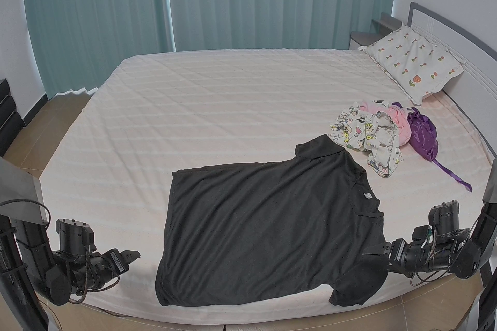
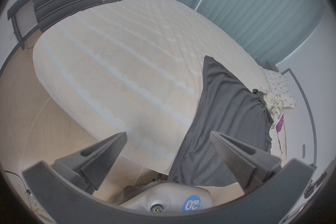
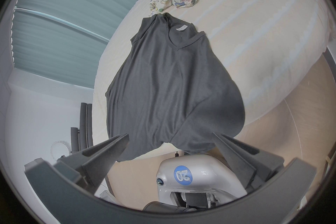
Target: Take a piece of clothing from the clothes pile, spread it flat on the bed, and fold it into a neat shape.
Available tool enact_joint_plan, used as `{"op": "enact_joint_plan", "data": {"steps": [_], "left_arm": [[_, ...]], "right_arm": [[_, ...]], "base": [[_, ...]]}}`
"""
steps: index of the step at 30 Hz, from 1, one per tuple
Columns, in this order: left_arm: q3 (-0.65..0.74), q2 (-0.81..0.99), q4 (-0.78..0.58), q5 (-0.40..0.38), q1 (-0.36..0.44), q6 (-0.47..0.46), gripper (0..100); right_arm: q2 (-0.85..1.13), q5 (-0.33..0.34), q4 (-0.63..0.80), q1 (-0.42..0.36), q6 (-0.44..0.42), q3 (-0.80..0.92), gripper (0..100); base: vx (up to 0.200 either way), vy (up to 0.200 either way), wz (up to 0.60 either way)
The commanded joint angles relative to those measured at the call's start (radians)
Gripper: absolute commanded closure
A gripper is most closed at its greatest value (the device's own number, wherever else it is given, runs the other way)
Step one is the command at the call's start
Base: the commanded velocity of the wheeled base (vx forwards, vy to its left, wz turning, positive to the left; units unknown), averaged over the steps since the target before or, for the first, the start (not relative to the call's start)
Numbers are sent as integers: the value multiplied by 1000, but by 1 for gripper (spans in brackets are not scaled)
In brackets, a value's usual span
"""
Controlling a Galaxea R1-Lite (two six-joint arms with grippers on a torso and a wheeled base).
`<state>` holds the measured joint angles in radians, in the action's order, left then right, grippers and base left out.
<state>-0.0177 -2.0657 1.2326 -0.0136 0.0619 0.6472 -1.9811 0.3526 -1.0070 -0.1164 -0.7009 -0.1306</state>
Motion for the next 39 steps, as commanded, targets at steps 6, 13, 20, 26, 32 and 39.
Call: {"op": "enact_joint_plan", "data": {"steps": [6, 13, 20, 26, 32, 39], "left_arm": [[2, -28, 7, -11, 4, 3, 0], [-5, -33, 8, -14, 6, 38, 0], [-7, -40, 8, -23, 19, 61, 0], [-15, -40, 10, -23, 38, 84, 0], [-19, -40, 13, -22, 39, 91, 0], [-36, -39, 33, -11, 38, 120, 0]], "right_arm": [[-1, 0, -1, -3, 0, 2, 0], [-1, 0, -12, -22, 0, 13, 0], [-9, 0, -38, -22, -2, 26, 0], [-2, -1, -39, -22, 0, 29, 0], [-1, 0, -39, -22, 0, 31, 0], [-1, 0, -39, -22, 0, 32, 0]], "base": [[200, 0, 0], [29, 0, 0], [0, -29, 0], [0, -200, 0], [0, -200, 0], [0, -29, 0]]}}
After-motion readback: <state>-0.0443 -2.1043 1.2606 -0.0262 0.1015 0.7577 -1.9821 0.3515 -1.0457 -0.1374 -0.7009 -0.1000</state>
